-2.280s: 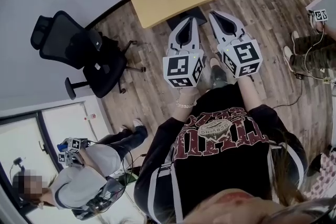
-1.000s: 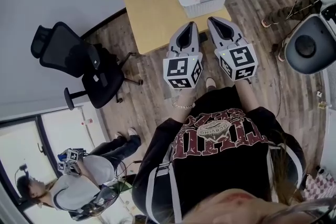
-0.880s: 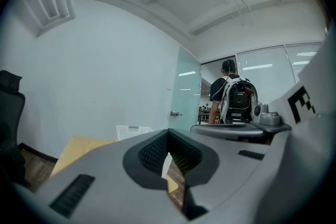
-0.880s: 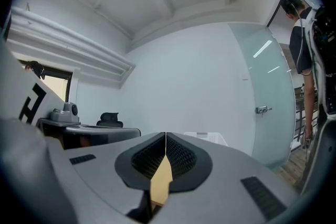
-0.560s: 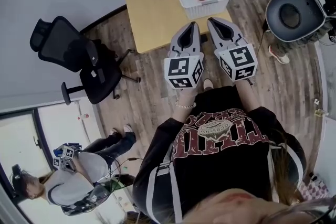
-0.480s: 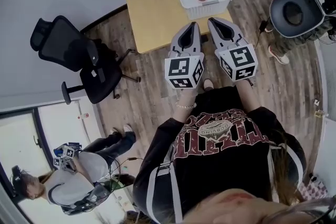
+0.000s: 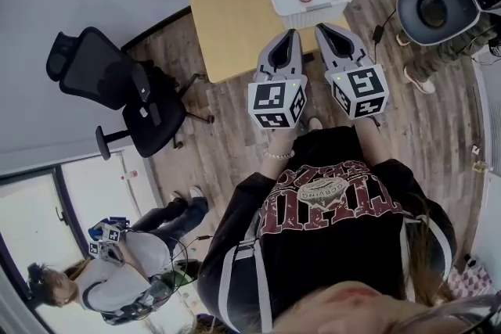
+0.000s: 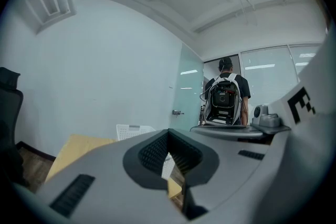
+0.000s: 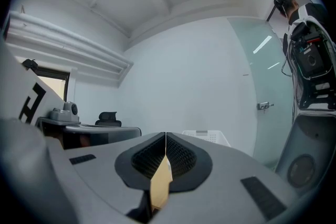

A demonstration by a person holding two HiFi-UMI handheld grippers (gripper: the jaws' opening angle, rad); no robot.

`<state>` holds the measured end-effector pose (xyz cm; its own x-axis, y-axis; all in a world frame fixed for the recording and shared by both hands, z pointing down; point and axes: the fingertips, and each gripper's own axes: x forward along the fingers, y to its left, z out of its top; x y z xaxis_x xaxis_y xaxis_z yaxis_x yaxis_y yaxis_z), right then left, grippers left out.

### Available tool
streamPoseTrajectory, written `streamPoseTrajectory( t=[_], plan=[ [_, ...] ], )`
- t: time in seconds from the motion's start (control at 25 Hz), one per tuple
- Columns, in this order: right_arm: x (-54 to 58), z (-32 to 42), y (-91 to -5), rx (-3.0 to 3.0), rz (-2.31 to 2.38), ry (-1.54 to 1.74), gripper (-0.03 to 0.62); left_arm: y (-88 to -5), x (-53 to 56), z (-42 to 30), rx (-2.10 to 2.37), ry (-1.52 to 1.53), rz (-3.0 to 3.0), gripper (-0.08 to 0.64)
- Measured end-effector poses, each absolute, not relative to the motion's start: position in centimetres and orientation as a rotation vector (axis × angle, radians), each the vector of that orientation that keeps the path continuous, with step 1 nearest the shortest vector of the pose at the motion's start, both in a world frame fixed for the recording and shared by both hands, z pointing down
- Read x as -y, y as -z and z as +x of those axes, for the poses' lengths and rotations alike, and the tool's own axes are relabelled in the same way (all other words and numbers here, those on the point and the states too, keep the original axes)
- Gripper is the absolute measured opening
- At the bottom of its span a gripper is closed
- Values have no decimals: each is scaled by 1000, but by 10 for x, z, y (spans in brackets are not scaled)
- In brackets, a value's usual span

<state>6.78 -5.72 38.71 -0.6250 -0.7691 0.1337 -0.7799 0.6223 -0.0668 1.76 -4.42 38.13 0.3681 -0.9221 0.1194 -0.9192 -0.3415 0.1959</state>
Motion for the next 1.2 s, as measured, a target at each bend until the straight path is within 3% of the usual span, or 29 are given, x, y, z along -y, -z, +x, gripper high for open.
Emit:
streamPoseTrajectory(
  t=[1.2],
  plan=[
    [167,-5,-403,2635,1435,-187,20,-392,158,-44,1466,-9,2497,46]
  ],
)
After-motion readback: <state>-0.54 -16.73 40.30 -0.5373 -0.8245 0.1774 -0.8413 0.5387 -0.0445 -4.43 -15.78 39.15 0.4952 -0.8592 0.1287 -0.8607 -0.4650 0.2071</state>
